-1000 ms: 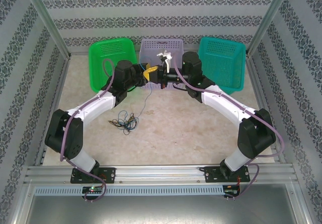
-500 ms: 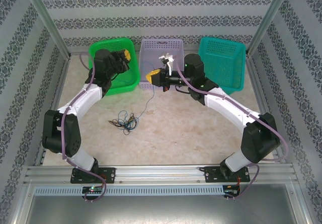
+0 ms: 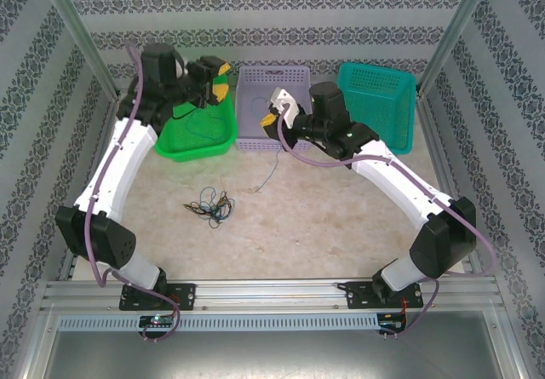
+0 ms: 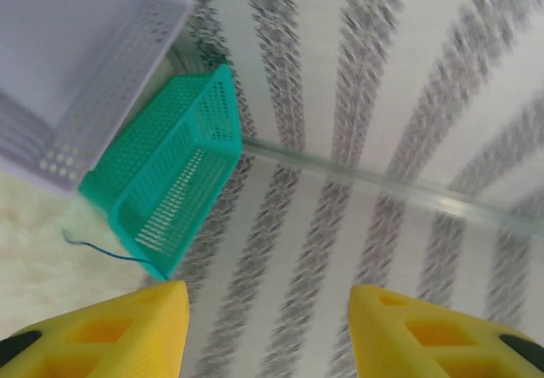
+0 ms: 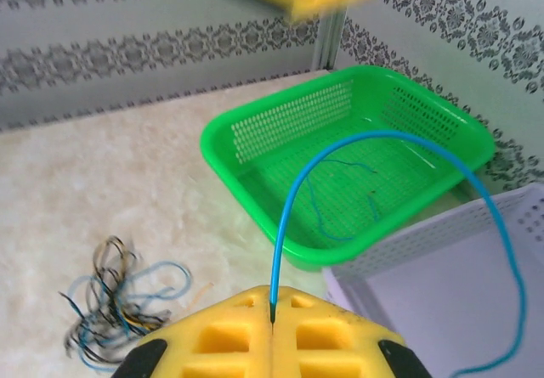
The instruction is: Untangle the cables
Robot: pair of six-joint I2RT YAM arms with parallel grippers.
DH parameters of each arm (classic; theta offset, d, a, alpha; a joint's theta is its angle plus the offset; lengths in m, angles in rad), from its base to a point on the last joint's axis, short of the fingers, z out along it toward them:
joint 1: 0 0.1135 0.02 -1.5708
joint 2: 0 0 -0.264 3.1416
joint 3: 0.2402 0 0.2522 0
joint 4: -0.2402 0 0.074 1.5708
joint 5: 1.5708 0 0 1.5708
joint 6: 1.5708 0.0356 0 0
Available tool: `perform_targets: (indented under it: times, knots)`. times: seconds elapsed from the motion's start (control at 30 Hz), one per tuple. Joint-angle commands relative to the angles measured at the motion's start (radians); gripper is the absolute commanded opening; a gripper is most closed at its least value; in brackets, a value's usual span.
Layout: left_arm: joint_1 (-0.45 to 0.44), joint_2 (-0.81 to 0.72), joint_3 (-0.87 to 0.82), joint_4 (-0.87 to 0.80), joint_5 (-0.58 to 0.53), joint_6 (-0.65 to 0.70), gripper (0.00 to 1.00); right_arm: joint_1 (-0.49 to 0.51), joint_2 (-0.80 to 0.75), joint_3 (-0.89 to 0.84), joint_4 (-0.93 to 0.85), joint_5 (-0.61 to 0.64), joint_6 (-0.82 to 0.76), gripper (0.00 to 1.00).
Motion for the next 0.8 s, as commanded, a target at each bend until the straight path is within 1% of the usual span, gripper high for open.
perform_targets:
  times: [0.0,0.07,0.13,0.27,0.37,0.43,0.57,0.67,0.73,0.77]
  knots:
    - [-0.003,0.106,0.144,-0.438,0.123,0.531,0.51,-0.008,-0.016,0.035,-0.141,0.030,-0.221,0.00]
    - [-0.005,0.150,0.162,-0.466,0.199,0.580,0.51,-0.008,-0.014,0.043,-0.184,0.038,-0.299,0.00]
    - [-0.022,0.179,0.176,-0.477,0.244,0.628,0.54,-0.007,-0.015,0.049,-0.212,0.059,-0.360,0.00]
    - [-0.072,0.226,0.239,-0.568,0.234,0.753,0.59,0.000,-0.011,0.065,-0.287,0.079,-0.467,0.00]
    - [-0.102,0.244,0.235,-0.591,0.207,0.820,0.61,0.018,-0.014,0.061,-0.324,0.085,-0.526,0.00]
    - [-0.112,0.250,0.215,-0.576,0.199,0.826,0.61,0.031,-0.016,0.051,-0.332,0.091,-0.541,0.00]
    - [-0.126,0.254,0.157,-0.492,0.252,0.770,0.61,0.053,-0.016,0.029,-0.339,0.113,-0.557,0.00]
    - [-0.139,0.260,0.139,-0.478,0.270,0.747,0.61,0.063,-0.019,0.017,-0.332,0.119,-0.557,0.00]
    - [-0.147,0.270,0.138,-0.497,0.280,0.750,0.56,0.070,-0.022,0.010,-0.327,0.125,-0.557,0.00]
    - [-0.148,0.277,0.139,-0.519,0.273,0.757,0.51,0.074,-0.022,0.006,-0.325,0.130,-0.558,0.00]
